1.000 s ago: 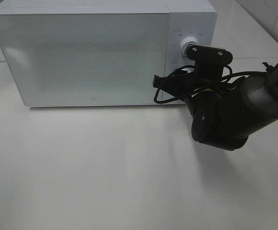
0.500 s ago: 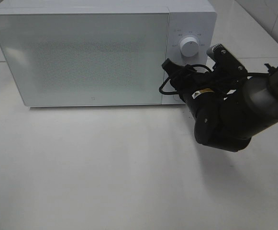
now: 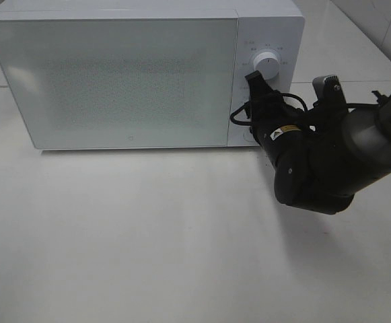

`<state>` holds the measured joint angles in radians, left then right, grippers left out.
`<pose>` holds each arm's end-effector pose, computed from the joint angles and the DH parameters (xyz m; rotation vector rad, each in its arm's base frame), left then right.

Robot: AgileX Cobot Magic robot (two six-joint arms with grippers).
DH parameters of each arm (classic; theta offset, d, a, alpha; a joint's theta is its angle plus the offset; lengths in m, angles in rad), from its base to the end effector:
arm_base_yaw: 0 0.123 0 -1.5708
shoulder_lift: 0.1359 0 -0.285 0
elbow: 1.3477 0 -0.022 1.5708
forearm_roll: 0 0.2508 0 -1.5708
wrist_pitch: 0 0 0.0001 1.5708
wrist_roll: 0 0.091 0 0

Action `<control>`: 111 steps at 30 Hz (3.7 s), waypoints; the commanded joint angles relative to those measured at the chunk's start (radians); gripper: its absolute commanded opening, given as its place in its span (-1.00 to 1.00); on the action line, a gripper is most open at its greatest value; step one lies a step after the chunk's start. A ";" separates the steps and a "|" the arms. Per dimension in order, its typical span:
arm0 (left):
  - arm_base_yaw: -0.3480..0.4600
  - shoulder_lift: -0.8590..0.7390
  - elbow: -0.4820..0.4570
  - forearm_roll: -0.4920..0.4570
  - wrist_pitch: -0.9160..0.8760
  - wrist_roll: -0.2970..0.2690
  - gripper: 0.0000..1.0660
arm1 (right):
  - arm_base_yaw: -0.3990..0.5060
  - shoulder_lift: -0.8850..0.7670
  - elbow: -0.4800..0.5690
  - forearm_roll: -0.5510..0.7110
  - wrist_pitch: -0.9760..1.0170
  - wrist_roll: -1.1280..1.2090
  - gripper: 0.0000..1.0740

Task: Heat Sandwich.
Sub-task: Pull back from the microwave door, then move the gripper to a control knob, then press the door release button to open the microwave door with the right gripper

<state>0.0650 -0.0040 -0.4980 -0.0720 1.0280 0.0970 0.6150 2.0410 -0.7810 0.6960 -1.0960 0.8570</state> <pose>-0.0036 -0.0059 0.2796 0.0341 2.0073 0.0178 0.3184 0.1614 0.1202 0.9494 1.5281 0.8098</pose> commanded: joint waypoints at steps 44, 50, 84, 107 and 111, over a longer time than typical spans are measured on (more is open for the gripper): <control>0.003 -0.027 0.003 -0.008 0.001 -0.003 0.90 | 0.001 -0.005 -0.023 -0.061 -0.144 0.542 -0.71; 0.003 -0.027 0.003 -0.008 0.001 -0.003 0.90 | 0.001 -0.005 -0.023 -0.061 -0.144 0.556 -0.71; 0.003 -0.027 0.003 -0.008 0.001 -0.003 0.90 | 0.001 -0.005 -0.011 -0.113 -0.118 0.555 0.44; 0.003 -0.027 0.003 -0.008 0.001 -0.003 0.90 | 0.001 -0.257 0.250 -0.294 0.221 0.316 0.42; 0.003 -0.027 0.003 -0.008 0.001 -0.003 0.90 | 0.001 -0.325 0.253 -0.303 0.406 0.065 0.42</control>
<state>0.0650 -0.0040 -0.4980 -0.0720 1.0280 0.0970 0.6220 1.7480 -0.5310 0.4120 -0.7740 1.0450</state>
